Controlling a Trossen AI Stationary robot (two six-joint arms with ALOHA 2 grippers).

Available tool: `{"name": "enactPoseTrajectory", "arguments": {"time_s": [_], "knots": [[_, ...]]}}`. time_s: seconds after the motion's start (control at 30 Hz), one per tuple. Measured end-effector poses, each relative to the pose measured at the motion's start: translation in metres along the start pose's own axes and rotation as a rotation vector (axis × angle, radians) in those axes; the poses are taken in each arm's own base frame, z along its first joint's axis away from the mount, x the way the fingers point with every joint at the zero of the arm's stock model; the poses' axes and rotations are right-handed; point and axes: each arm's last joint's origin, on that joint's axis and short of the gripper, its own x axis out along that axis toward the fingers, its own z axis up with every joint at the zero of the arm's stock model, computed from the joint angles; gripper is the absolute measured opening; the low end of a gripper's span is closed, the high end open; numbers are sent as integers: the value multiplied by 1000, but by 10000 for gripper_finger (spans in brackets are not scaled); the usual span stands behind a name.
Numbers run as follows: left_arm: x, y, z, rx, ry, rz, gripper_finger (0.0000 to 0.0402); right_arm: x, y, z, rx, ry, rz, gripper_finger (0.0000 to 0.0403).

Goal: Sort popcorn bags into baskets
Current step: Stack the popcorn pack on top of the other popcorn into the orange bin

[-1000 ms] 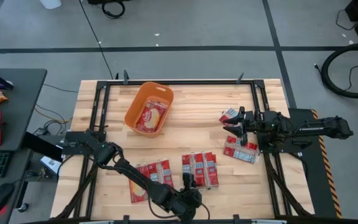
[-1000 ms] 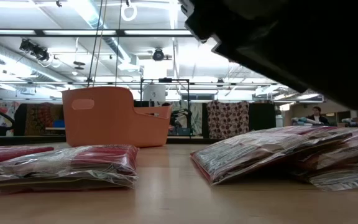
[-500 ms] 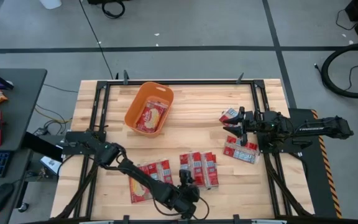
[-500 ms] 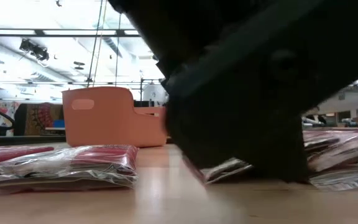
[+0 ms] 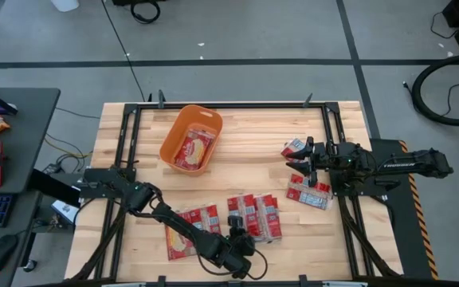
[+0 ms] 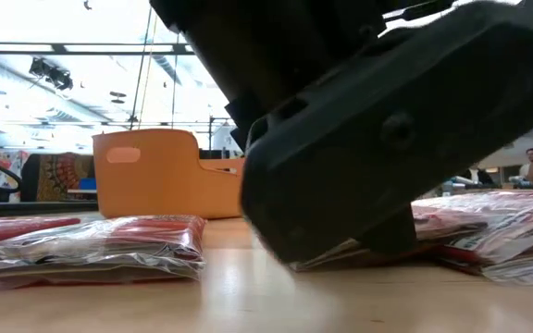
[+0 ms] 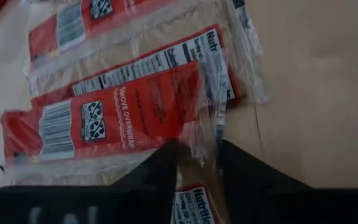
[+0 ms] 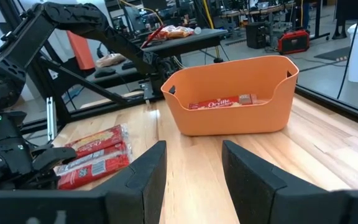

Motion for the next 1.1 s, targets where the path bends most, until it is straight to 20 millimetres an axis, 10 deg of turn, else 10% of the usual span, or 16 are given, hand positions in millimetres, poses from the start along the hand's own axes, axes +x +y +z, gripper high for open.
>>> {"name": "enactPoseTrajectory", "arguments": {"time_s": [0.33, 1.1], "knots": [[-28, 23, 18, 9, 30, -84, 10, 0, 0, 0, 0, -1, 0, 160], [-125, 202, 67, -204, 141, -227, 8, 0, 0, 0, 0, 0, 0, 160]]}}
